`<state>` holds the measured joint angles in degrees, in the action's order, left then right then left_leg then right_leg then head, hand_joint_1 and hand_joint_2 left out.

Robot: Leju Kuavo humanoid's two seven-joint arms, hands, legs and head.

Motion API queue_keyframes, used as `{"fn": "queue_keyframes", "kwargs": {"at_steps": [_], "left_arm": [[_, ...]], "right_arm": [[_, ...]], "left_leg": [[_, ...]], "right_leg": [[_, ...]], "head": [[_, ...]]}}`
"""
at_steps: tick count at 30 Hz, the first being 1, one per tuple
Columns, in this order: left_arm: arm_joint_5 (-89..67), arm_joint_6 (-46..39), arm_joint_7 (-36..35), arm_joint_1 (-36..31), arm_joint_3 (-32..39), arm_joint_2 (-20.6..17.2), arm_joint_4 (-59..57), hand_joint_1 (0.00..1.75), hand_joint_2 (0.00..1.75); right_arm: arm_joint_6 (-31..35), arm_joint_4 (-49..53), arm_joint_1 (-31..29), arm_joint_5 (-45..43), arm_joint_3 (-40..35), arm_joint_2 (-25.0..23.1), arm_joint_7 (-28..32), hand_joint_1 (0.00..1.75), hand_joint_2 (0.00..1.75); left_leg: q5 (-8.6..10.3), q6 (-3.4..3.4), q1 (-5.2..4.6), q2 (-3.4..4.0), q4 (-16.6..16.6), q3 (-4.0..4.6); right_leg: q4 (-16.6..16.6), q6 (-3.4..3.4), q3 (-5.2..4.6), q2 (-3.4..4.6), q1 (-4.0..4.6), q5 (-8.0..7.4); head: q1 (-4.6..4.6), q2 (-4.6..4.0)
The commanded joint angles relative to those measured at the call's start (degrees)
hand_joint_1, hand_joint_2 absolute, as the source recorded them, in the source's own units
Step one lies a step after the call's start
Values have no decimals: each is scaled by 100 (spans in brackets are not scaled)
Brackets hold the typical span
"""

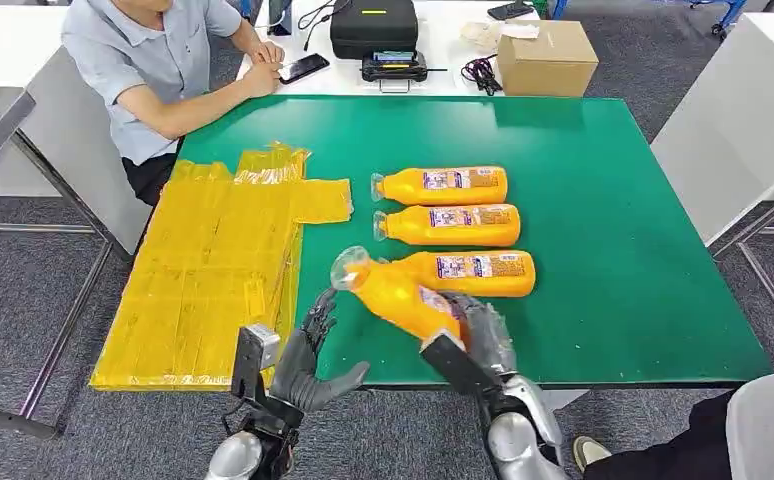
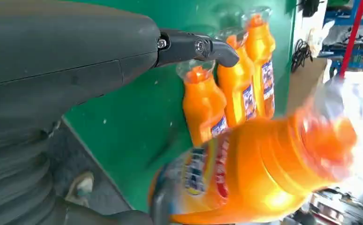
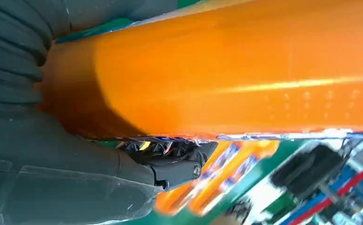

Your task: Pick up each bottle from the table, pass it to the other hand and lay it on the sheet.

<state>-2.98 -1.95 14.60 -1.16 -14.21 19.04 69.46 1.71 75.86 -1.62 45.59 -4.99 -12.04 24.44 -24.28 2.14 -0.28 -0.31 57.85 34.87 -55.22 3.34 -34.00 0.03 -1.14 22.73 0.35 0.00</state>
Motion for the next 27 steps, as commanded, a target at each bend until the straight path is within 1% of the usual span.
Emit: {"fn": "queue_keyframes", "kwargs": {"at_steps": [1,4,12,15,18,22,27], "left_arm": [[-137,-360,-145,-489,-175,96,-685,0,175],[127,-623,27,-558,-168,96,-721,0,175],[388,-525,-99,-595,-179,96,-797,0,175],[1021,-137,-256,-667,-211,96,-1006,0,175],[1531,293,-221,-654,-261,96,-1049,0,175],[1375,311,-220,-593,-408,96,-835,0,175],[1478,175,-193,-760,-459,96,-1116,0,175]], "right_arm": [[42,-622,-368,-55,-500,-126,-94,175,175],[26,-725,-435,4,-640,-135,-126,175,175],[48,-797,-456,32,-717,-144,-133,175,175],[90,-917,-547,18,-753,-124,-88,175,175],[180,-1130,-644,11,-789,-106,-35,175,175],[245,-1242,-637,-29,-772,-77,1,175,175],[143,-1224,-692,-186,-807,-137,49,175,175]], "left_leg": [[-9,-10,6,9,-1,-20],[-6,-8,4,5,-1,-16],[-5,-8,4,4,-3,-14],[-4,-7,3,1,-2,-11],[-9,-11,6,5,-3,-26],[-6,-8,4,1,-2,-16],[-5,-7,3,2,-3,-12]], "right_leg": [[3,-13,19,6,6,6],[2,-10,16,2,5,5],[3,-10,14,2,4,4],[2,-9,12,-1,3,4],[5,-15,27,2,7,7],[4,-10,17,-3,5,6],[3,-8,13,-1,3,4]], "head": [[0,0],[0,0],[0,0],[0,0],[0,0],[0,0],[0,0]]}}
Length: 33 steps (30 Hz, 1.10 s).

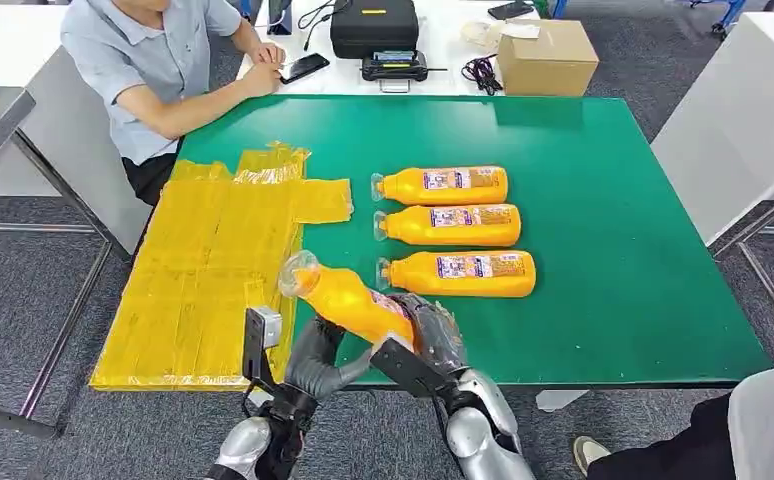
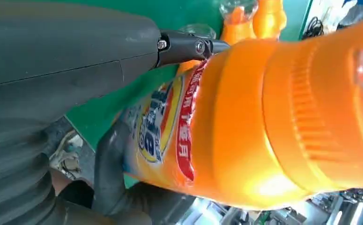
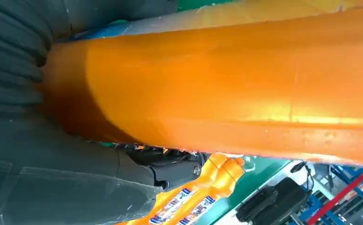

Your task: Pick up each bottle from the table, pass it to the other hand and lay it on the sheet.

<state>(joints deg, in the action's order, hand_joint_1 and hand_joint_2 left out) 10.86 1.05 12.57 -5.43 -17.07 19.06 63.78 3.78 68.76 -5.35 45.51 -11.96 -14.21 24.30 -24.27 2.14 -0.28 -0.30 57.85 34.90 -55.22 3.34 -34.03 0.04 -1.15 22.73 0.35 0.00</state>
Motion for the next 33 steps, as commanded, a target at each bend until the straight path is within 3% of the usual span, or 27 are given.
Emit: {"fn": "queue_keyframes", "kwargs": {"at_steps": [1,11,19,24,33], "left_arm": [[101,-230,100,-383,-154,94,-623,0,175],[-239,-1424,528,-620,-86,94,-671,0,175],[561,-1224,470,-776,-262,94,-901,0,175],[1705,-149,-6,-658,-408,-28,-1181,0,175],[1609,-799,269,-749,-760,-111,-962,0,175]], "right_arm": [[-63,-478,-321,-217,-125,60,57,175,175],[117,-558,-232,-48,-329,26,-93,175,175],[237,-963,-349,-245,-443,76,-39,175,175],[422,-1504,-531,-498,-581,171,173,175,175],[728,-1524,-439,-504,-806,232,123,175,175]], "left_leg": [[-9,-10,4,0,-1,-22],[-10,-12,7,-6,2,-21],[-6,-13,8,-5,-1,-21],[-5,-12,6,1,-6,-27],[-11,-13,5,2,-2,-25]], "right_leg": [[3,-13,25,-3,5,9],[0,-15,24,-9,8,12],[4,-14,25,-8,9,8],[8,-13,27,-2,7,6],[4,-15,28,2,6,10]], "head": [[0,0],[0,0],[2,0],[0,0],[0,0]]}}
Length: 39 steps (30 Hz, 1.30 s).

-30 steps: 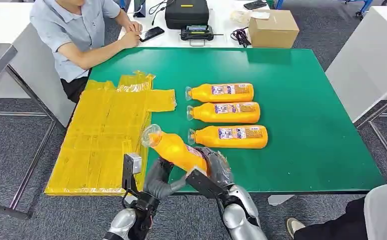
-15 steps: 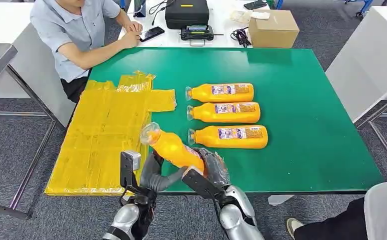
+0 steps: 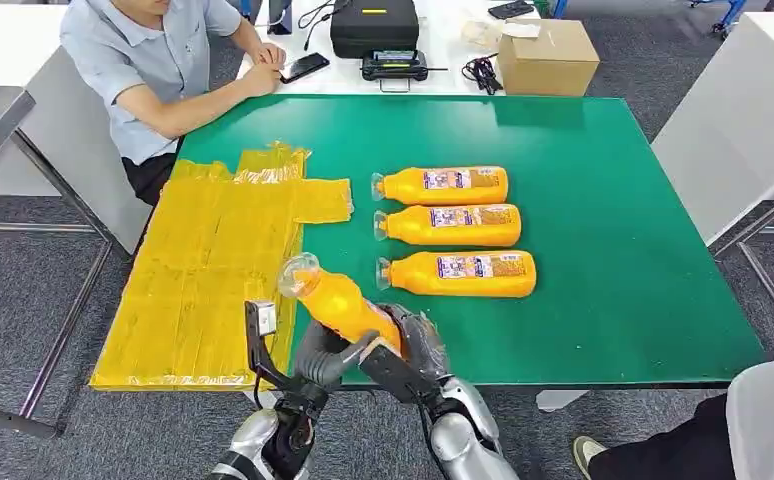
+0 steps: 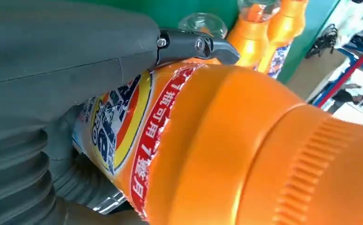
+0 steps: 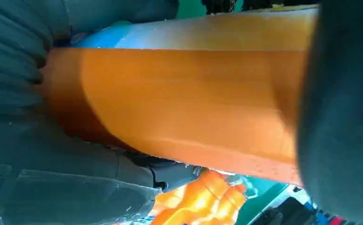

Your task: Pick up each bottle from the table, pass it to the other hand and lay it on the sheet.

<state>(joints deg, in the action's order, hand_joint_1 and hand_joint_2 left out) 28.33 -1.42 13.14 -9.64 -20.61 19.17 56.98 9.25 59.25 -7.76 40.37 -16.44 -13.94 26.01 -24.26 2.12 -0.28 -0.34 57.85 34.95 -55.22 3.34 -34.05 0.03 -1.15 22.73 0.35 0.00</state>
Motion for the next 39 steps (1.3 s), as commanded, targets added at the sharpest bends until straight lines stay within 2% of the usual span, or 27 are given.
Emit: {"fn": "queue_keyframes", "kwargs": {"at_steps": [1,4,5,6,7,8,11,23,25,26,27,29,34,39], "left_arm": [[-133,-571,208,-345,-421,-122,-277,0,175],[-416,-1027,418,-552,-454,-25,-290,2,175],[-430,-1070,433,-563,-453,-18,-289,140,175],[-577,-1265,568,-574,-483,-20,-273,175,175],[-577,-1265,568,-574,-483,-20,-273,175,175],[-1087,-1849,1000,-593,-575,-20,-232,175,175],[-1247,-2199,1128,-620,-600,8,-197,175,175],[-1037,-2147,1159,-606,-668,-45,-125,175,175],[-767,-2010,1053,-569,-739,-114,0,175,175],[-608,-1911,917,-525,-782,-163,54,175,175],[-520,-1880,906,-465,-866,-247,123,175,175],[-242,-1739,878,-341,-896,-374,326,175,175],[-1334,-2928,1371,-414,-1009,-625,652,175,175],[-1679,-2769,1225,-310,-905,-689,1115,175,175]], "right_arm": [[182,-566,-189,-13,-376,208,-51,175,175],[250,-587,-220,-69,-451,188,-94,175,175],[232,-589,-220,-130,-470,190,-87,175,175],[264,-582,-218,-181,-520,212,-89,175,175],[264,-582,-218,-181,-520,212,-89,175,175],[355,-563,-198,-229,-553,246,-118,173,175],[398,-535,-171,-381,-643,328,-114,157,175],[450,-641,-223,-647,-808,415,-20,148,175],[527,-698,-272,-819,-903,478,0,124,175],[556,-703,-273,-888,-924,506,11,10,175],[571,-697,-265,-953,-967,546,27,0,175],[746,-659,-232,-1083,-915,582,42,0,175],[1049,-613,-132,-1124,-858,696,32,0,175],[1201,-624,-116,-1092,-822,694,71,0,175]], "left_leg": [[-7,-9,5,1,-4,-22],[-3,-8,6,-4,0,-12],[-6,-13,7,-6,0,-23],[-3,-10,6,-6,2,-14],[-5,-12,8,-5,0,-21],[-2,-9,5,-2,-1,-16],[0,-9,4,-8,-1,-12],[2,-9,3,-6,-2,-8],[-10,-20,10,-9,0,-33],[-5,-14,7,-8,-1,-21],[-12,-20,10,-8,2,-33],[-3,-11,4,1,-6,-22],[-13,-16,8,6,-3,-30],[-9,-17,6,5,-3,-22]], "right_leg": [[5,-11,23,-2,5,7],[2,-10,14,-7,7,4],[2,-16,25,-10,8,8],[1,-12,16,-9,7,5],[2,-15,23,-9,9,7],[3,-11,16,-5,6,4],[2,-9,13,-12,5,5],[4,-9,7,-9,4,3],[2,-22,35,-15,12,15],[4,-15,22,-13,8,9],[2,-22,35,-14,12,16],[8,-11,18,-3,5,6],[6,-18,30,3,9,12],[2,-18,22,2,8,10]], "head": [[2,0],[0,0],[0,0],[2,0],[0,0],[0,0],[0,0],[0,0],[0,0],[0,0],[0,0],[0,0],[2,0],[2,0]]}}
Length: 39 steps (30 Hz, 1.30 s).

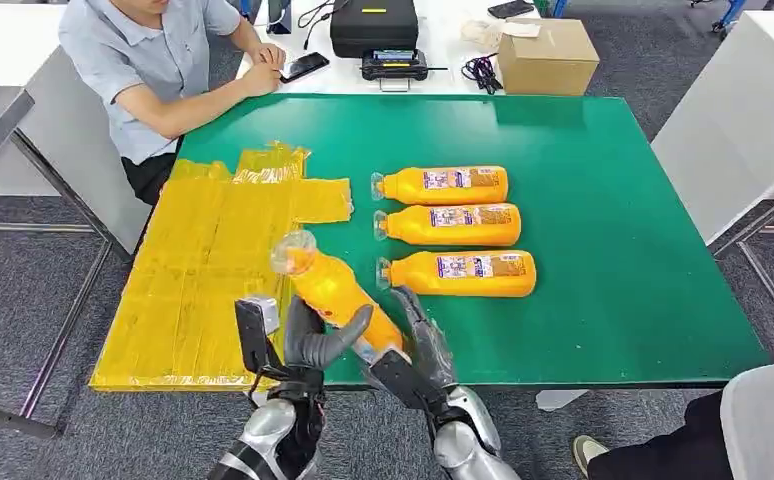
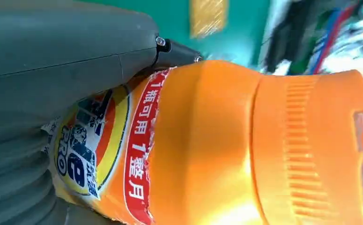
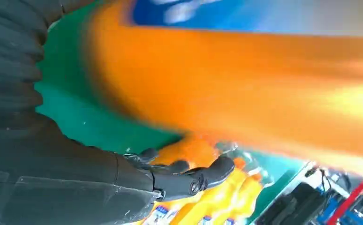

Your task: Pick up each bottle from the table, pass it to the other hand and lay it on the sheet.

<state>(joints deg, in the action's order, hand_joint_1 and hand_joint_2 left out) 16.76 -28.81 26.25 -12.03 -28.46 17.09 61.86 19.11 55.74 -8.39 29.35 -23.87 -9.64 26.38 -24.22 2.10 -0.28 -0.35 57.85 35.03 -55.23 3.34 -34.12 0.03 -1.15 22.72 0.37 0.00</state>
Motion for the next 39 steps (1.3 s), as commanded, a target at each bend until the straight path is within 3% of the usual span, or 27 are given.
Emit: {"fn": "queue_keyframes", "kwargs": {"at_steps": [1,3,8,10,14,19,31,39], "left_arm": [[-619,-9,-87,-46,-162,-487,727,175,175],[-1370,-427,8,-47,-308,-565,772,175,175],[-1370,-427,8,-47,-308,-565,772,175,175],[-2857,-1104,-112,-130,-409,-705,577,175,175],[-6425,-1119,-1184,-125,530,-721,309,175,175],[-8851,-1119,-1875,-304,1602,-694,-16,175,175],[-9817,-712,-2889,-1121,1332,-1219,-1483,175,175],[-10105,-343,-3095,-1554,1165,-1371,-2451,175,175]], "right_arm": [[207,-261,-51,-6,-74,253,38,0,175],[223,-239,-32,16,-72,259,31,0,175],[223,-239,-32,16,-72,259,31,0,175],[196,-182,3,42,-34,276,41,0,175],[-39,-80,-6,136,175,241,61,0,175],[-293,-116,-38,255,264,130,59,0,175],[-576,-126,-49,326,276,76,90,0,175],[-655,-105,-75,328,326,83,111,0,175]], "left_leg": [[-7,-10,5,2,-2,-18],[-16,-15,7,5,0,-32],[-8,-9,4,0,-5,-23],[-9,-10,5,2,-4,-24],[-3,-8,3,2,-7,-17],[-7,-13,4,19,-6,-24],[2,-16,10,1,-4,-15],[-3,-24,15,-2,-2,-28]], "right_leg": [[2,-12,16,2,5,6],[-2,-19,29,5,8,13],[4,-12,22,0,4,8],[5,-13,22,2,6,7],[5,-10,15,4,3,2],[3,-15,16,19,5,2],[0,-11,13,2,8,4],[-3,-20,26,1,14,9]], "head": [[0,0],[0,0],[0,0],[0,0],[0,0],[-2,0],[2,0],[0,0]]}}
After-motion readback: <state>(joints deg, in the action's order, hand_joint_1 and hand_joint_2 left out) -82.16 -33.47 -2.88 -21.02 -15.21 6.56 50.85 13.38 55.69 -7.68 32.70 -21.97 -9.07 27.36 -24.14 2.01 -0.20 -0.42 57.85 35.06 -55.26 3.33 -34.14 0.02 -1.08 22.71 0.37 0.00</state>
